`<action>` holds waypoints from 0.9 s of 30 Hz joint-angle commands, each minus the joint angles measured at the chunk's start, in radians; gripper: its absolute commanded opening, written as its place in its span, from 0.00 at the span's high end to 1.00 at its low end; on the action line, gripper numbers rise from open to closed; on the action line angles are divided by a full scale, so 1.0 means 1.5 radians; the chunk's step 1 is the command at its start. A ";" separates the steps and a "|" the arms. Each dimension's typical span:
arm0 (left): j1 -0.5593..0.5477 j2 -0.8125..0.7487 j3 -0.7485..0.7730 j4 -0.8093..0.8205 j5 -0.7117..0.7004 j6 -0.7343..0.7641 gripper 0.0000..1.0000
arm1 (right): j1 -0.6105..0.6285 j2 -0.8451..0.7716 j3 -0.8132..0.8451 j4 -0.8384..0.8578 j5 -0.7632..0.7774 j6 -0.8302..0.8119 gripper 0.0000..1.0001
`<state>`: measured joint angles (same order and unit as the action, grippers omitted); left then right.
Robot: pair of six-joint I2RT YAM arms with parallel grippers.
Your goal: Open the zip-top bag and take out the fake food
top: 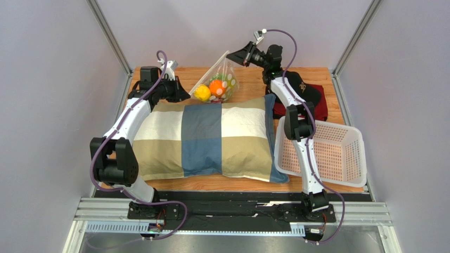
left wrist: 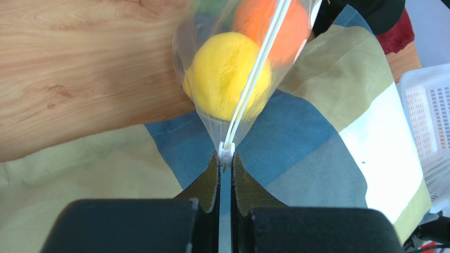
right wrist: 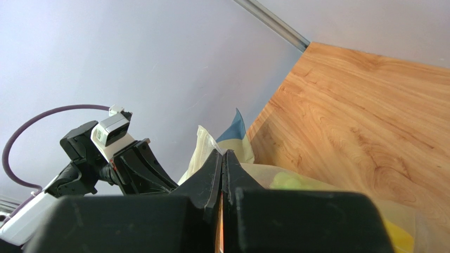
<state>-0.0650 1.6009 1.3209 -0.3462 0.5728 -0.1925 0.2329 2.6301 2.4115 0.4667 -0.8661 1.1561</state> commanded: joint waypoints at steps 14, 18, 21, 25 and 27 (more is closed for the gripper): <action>0.010 0.013 0.145 -0.029 0.112 -0.021 0.64 | -0.013 -0.003 0.038 0.174 -0.134 0.057 1.00; 0.010 0.074 0.235 0.001 0.114 -0.009 0.65 | -0.007 -0.012 0.037 0.171 -0.158 0.061 1.00; 0.008 0.125 0.271 0.035 0.125 0.019 0.66 | -0.006 -0.015 0.032 0.178 -0.161 0.067 1.00; 0.008 0.179 0.318 0.054 0.125 0.035 0.69 | -0.005 -0.013 0.039 0.173 -0.167 0.070 1.00; 0.008 0.206 0.339 0.093 0.146 -0.012 0.69 | -0.006 -0.017 0.037 0.171 -0.171 0.067 1.00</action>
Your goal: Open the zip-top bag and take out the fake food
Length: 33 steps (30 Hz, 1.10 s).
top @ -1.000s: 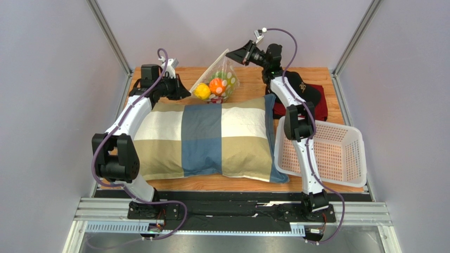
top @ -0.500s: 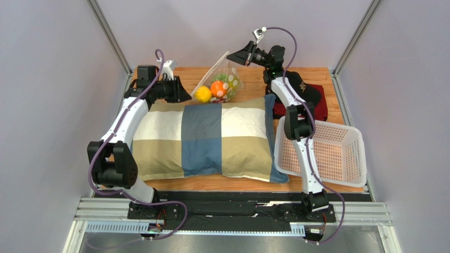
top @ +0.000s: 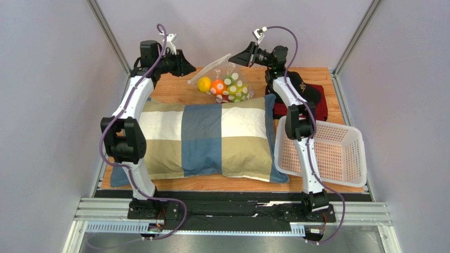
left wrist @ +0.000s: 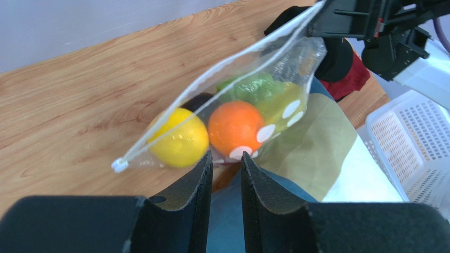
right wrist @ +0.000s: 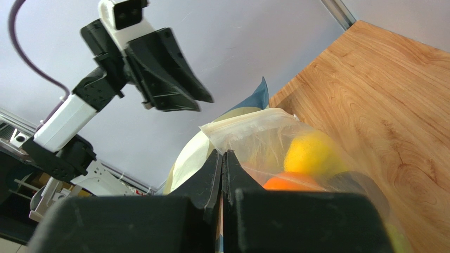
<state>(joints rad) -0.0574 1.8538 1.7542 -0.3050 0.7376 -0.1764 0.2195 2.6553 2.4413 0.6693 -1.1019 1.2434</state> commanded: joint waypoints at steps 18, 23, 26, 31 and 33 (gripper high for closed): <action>-0.041 0.119 0.119 0.100 -0.059 -0.084 0.64 | 0.011 -0.055 0.002 0.019 -0.029 -0.006 1.00; -0.039 0.163 0.167 0.065 -0.043 0.052 0.63 | 0.013 -0.062 -0.015 0.030 -0.035 0.004 1.00; -0.039 0.182 0.181 0.073 -0.008 0.070 0.63 | 0.013 -0.065 -0.017 0.039 -0.037 0.008 1.00; -0.039 0.202 0.185 0.058 0.064 0.141 0.58 | 0.014 -0.064 -0.017 0.044 -0.039 0.011 1.00; -0.039 0.208 0.188 0.044 0.073 0.170 0.55 | 0.013 -0.064 -0.016 0.047 -0.041 0.015 1.00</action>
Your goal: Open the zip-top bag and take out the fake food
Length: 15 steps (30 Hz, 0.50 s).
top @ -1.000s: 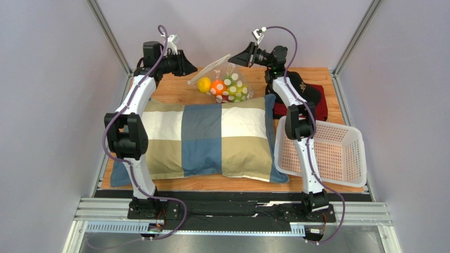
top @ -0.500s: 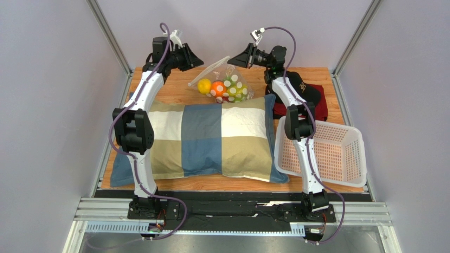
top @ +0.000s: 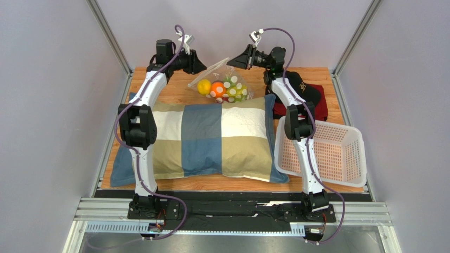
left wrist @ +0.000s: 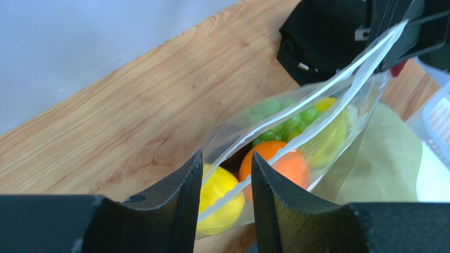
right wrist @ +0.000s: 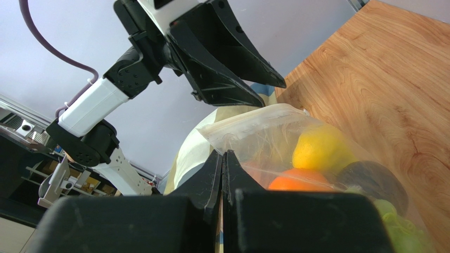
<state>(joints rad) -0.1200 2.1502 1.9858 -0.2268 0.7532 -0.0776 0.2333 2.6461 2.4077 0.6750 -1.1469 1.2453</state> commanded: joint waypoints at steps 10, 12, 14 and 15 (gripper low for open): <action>-0.001 0.068 0.093 -0.032 0.080 0.111 0.54 | 0.008 -0.062 0.000 0.059 -0.016 0.027 1.00; -0.005 0.080 0.101 -0.042 0.106 0.106 0.53 | 0.010 -0.062 -0.001 0.061 -0.017 0.027 1.00; -0.006 0.093 0.095 -0.023 0.146 0.086 0.48 | 0.013 -0.062 -0.001 0.062 -0.017 0.027 1.00; -0.006 0.097 0.093 -0.015 0.155 0.066 0.48 | 0.015 -0.061 0.000 0.062 -0.017 0.028 1.00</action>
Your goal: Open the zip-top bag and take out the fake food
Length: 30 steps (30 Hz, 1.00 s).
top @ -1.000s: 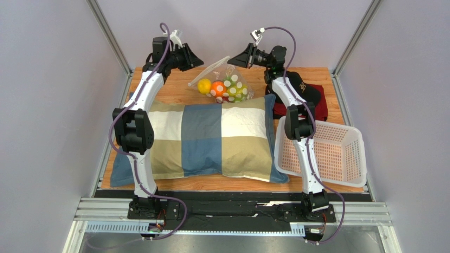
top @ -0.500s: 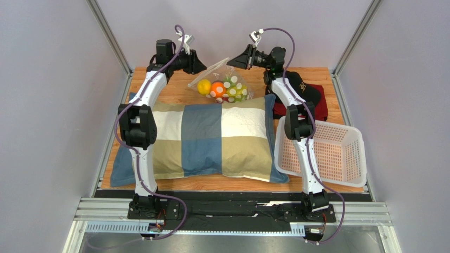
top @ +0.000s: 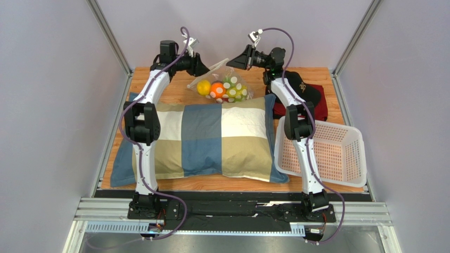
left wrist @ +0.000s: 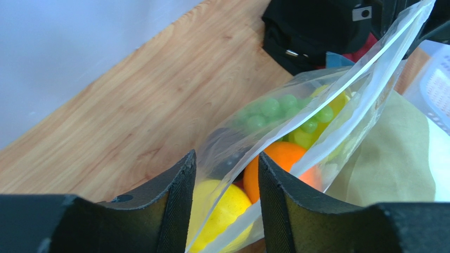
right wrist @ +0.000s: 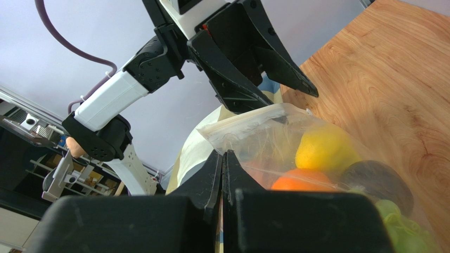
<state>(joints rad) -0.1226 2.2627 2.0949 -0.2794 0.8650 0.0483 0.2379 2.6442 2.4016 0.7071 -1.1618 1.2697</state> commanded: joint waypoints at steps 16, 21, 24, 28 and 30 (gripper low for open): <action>0.014 -0.052 -0.032 0.046 0.047 -0.210 1.00 | 0.020 -0.111 0.002 -0.247 0.096 -0.138 0.71; 0.016 -0.154 -0.102 0.116 -0.054 -0.365 1.00 | 0.020 -0.181 0.001 -0.618 0.324 -0.253 0.17; 0.015 -0.174 -0.070 0.060 -0.127 -0.423 1.00 | 0.014 -0.226 -0.018 -0.753 0.457 -0.242 0.05; 0.011 -0.194 -0.061 0.036 -0.187 -0.459 1.00 | 0.013 -0.239 0.003 -0.880 0.517 -0.249 0.01; 0.006 -0.189 -0.053 0.038 -0.174 -0.474 1.00 | 0.017 -0.250 0.015 -0.921 0.519 -0.288 0.02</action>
<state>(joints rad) -0.1036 2.0357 1.9598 -0.2504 0.6579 -0.5488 0.2584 2.3253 2.3791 -0.4194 -0.5129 0.9386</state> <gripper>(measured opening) 0.000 0.984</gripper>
